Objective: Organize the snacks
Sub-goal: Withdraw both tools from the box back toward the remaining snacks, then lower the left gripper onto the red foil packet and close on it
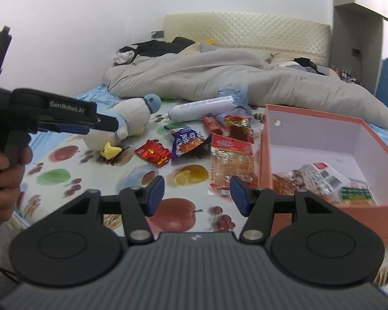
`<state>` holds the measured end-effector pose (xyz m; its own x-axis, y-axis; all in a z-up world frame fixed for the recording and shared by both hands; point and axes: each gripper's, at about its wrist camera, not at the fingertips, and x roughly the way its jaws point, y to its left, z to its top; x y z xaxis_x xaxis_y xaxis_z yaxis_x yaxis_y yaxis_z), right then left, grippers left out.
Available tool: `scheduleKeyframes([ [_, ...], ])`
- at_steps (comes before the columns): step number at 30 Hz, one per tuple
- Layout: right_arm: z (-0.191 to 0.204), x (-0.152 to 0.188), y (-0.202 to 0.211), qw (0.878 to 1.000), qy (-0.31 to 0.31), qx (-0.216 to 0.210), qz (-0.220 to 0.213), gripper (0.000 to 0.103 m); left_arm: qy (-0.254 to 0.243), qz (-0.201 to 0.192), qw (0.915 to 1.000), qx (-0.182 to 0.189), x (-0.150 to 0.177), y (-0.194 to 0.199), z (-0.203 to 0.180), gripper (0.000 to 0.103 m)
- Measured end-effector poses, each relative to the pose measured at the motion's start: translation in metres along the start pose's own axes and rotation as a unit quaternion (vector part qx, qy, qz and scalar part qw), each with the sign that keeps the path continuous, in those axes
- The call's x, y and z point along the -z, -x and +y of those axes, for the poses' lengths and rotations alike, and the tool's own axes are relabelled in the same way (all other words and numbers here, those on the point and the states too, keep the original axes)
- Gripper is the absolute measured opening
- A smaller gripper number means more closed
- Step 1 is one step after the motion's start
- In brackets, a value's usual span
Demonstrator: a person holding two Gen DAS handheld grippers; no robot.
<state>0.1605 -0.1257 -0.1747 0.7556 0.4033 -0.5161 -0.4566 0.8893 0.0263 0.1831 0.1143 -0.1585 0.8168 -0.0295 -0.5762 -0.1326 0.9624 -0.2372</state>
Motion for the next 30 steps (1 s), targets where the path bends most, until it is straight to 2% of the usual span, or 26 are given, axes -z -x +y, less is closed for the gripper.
scheduleKeyframes([
  [8,0.005,-0.008,-0.054,1.0,0.005,0.012,0.025,0.058,0.004,0.025,0.9997,-0.007,-0.005,-0.052,0.019,0.067],
  [14,0.004,-0.004,-0.103,0.997,0.03,0.037,0.052,0.058,0.022,0.057,0.998,-0.019,-0.004,-0.109,0.039,0.072],
  [18,0.004,0.001,-0.135,0.994,0.057,0.059,0.07,0.057,-0.007,0.08,0.9966,-0.021,-0.005,-0.148,0.042,0.072],
  [28,0.0,0.011,-0.202,0.987,0.091,0.095,0.095,0.056,-0.043,0.096,0.9945,0.006,-0.001,-0.216,0.046,0.07],
  [29,-0.001,0.011,-0.207,0.986,0.092,0.099,0.1,0.054,-0.052,0.101,0.9935,0.001,0.0,-0.221,0.044,0.067],
  [30,-0.002,0.012,-0.212,0.985,0.091,0.103,0.106,0.047,-0.062,0.102,0.9928,-0.009,0.001,-0.224,0.043,0.065],
])
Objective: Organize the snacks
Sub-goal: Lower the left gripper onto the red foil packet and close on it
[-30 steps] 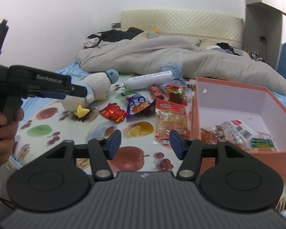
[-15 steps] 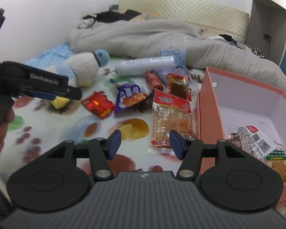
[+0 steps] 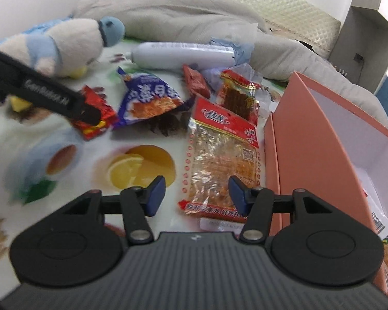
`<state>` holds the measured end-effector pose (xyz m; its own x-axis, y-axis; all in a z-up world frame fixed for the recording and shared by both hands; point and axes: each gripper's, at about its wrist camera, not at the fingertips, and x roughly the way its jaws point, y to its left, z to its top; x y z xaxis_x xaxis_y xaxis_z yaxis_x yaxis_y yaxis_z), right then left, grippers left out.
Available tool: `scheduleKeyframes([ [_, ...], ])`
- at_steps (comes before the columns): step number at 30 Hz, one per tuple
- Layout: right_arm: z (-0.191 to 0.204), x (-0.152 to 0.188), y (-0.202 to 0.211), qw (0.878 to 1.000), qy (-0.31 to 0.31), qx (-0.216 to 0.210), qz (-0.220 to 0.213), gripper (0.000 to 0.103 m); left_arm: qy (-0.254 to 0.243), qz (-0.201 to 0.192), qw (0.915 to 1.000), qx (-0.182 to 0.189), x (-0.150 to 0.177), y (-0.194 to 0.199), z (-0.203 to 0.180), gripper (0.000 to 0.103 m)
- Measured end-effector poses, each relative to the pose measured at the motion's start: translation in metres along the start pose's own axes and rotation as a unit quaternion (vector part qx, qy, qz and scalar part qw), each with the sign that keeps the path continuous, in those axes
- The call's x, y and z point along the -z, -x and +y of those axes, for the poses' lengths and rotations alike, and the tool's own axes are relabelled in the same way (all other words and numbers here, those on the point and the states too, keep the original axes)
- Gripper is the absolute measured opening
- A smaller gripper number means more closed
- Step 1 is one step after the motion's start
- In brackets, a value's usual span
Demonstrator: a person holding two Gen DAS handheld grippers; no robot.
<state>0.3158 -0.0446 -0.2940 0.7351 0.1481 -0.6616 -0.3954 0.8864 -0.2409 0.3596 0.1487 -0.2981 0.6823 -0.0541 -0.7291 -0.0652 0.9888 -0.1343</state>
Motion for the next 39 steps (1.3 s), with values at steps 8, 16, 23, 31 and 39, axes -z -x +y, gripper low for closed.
scheduleKeyframes([
  [8,-0.003,0.004,-0.019,0.999,-0.027,-0.009,0.014,0.045,-0.036,0.015,0.9992,-0.009,0.005,-0.021,0.001,0.061],
  [16,-0.01,0.005,-0.024,0.995,-0.073,-0.064,0.028,0.015,-0.049,0.012,0.9986,-0.018,0.004,-0.025,-0.003,0.05],
  [23,-0.005,0.002,-0.019,0.994,-0.071,-0.079,0.036,0.003,-0.026,0.009,0.9996,-0.005,0.001,-0.02,0.003,0.043],
  [31,-0.005,0.014,0.005,0.987,-0.12,-0.104,0.037,0.003,-0.008,0.014,0.9999,0.003,0.012,-0.004,0.005,0.041],
  [39,0.005,-0.013,0.009,0.997,-0.063,0.012,-0.036,0.08,0.03,0.011,0.9995,0.006,0.025,0.012,0.018,0.041],
])
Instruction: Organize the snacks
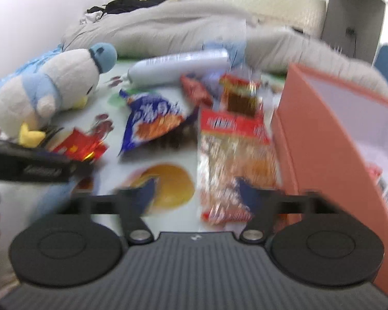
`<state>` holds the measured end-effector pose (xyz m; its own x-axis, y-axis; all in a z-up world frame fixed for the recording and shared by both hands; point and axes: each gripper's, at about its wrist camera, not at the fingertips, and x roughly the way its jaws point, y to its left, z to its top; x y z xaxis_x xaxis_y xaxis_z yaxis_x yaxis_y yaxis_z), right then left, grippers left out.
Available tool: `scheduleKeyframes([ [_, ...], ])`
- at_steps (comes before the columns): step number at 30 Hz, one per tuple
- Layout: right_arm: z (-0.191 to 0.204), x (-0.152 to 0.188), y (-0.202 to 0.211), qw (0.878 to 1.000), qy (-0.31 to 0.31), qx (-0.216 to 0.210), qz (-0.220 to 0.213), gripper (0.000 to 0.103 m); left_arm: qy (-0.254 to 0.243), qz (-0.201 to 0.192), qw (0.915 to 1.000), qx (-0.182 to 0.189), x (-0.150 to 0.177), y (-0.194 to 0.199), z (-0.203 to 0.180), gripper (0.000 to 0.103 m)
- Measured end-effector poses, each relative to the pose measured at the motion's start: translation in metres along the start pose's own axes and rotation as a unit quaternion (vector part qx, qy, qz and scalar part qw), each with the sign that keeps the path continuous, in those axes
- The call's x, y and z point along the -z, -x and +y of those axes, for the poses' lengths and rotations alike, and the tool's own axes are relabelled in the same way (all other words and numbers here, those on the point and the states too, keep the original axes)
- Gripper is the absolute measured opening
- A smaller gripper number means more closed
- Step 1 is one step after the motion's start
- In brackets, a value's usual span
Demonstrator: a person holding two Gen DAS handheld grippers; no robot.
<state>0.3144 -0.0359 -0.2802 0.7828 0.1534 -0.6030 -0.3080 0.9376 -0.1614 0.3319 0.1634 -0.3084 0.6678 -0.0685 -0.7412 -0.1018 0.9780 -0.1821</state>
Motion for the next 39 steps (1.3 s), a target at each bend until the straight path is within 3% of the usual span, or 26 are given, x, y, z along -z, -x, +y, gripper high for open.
scheduleKeyframes([
  [11,0.028,-0.006,-0.054,0.995,0.066,0.068,0.023,0.079,0.029,-0.018,0.9994,0.004,0.007,0.008,0.017,0.041],
  [14,0.035,-0.003,-0.061,0.993,0.085,0.084,0.02,0.069,0.027,-0.02,0.9994,0.01,0.007,0.009,0.017,0.041],
  [16,0.038,-0.005,-0.066,0.99,0.101,0.093,0.025,0.041,0.029,-0.022,0.9992,0.014,0.007,0.011,0.017,0.041],
  [18,0.036,-0.006,-0.065,0.99,0.1,0.09,0.027,0.033,0.033,-0.024,0.999,0.016,0.007,0.013,0.017,0.041],
  [21,0.035,-0.008,-0.057,0.991,0.101,0.082,0.014,0.009,0.039,-0.029,0.9987,0.016,0.008,0.019,0.018,0.041],
  [25,0.031,-0.013,-0.037,0.994,0.086,0.065,0.005,0.003,0.045,-0.032,0.9983,0.015,0.009,0.028,0.018,0.041],
  [32,0.024,-0.016,0.008,0.998,0.06,0.023,0.001,0.003,0.045,-0.041,0.998,0.017,0.015,0.055,0.01,0.041],
  [39,0.023,0.003,0.066,0.998,0.052,-0.026,0.01,0.003,0.046,-0.05,0.9975,0.016,0.03,0.094,-0.002,0.041],
])
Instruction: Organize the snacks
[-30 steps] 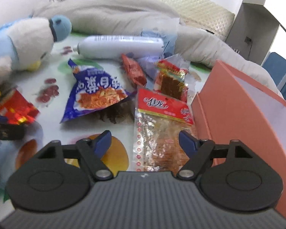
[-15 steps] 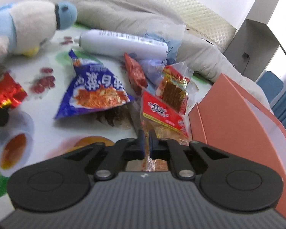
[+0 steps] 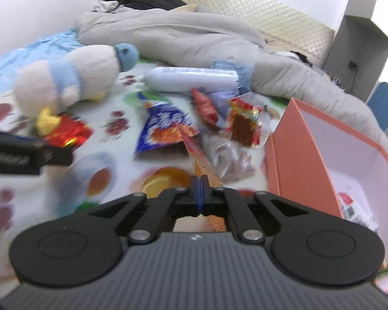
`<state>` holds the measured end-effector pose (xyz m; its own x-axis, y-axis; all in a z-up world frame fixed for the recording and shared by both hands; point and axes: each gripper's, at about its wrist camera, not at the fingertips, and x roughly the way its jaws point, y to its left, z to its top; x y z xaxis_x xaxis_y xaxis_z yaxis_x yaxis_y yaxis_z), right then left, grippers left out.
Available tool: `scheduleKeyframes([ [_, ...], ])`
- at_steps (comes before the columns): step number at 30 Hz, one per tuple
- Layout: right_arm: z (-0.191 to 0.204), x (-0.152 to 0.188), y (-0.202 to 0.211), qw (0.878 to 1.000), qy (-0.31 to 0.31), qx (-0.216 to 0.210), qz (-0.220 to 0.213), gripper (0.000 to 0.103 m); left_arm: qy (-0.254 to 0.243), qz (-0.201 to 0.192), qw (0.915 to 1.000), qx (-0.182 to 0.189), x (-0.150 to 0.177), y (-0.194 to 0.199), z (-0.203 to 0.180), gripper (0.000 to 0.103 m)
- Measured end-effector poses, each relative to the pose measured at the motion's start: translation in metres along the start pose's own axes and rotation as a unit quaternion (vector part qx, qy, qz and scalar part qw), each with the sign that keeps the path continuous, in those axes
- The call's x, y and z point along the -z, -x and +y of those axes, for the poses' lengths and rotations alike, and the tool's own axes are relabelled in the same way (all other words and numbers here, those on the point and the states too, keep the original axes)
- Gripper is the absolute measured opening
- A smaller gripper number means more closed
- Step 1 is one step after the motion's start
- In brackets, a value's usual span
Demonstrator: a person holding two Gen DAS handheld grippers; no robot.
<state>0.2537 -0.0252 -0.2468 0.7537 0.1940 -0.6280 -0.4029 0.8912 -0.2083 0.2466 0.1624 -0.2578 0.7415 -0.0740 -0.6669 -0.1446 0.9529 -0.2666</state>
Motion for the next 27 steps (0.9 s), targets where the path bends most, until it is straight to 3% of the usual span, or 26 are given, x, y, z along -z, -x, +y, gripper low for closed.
scheduleKeyframes([
  [9,0.02,0.054,0.062,0.997,0.012,-0.062,0.039,0.003,-0.007,0.03,0.9995,-0.003,0.055,0.049,-0.023,0.041],
  [14,0.018,0.077,0.08,0.993,-0.025,-0.108,0.036,0.009,-0.004,0.053,0.9985,-0.012,0.085,0.061,-0.029,0.041],
  [17,0.012,0.079,0.082,0.989,-0.037,-0.134,0.044,0.028,-0.006,0.064,0.9978,-0.014,0.093,0.061,-0.03,0.041],
  [19,0.003,0.08,0.084,0.987,-0.055,-0.148,0.041,0.051,-0.011,0.066,0.9976,-0.016,0.093,0.061,-0.031,0.042],
  [21,-0.004,0.083,0.087,0.987,-0.063,-0.148,0.03,0.066,-0.011,0.069,0.9975,-0.012,0.093,0.06,-0.032,0.042],
  [27,-0.033,0.093,0.071,0.986,-0.09,-0.134,0.038,0.071,-0.023,0.075,0.9967,-0.023,0.089,0.056,-0.038,0.054],
])
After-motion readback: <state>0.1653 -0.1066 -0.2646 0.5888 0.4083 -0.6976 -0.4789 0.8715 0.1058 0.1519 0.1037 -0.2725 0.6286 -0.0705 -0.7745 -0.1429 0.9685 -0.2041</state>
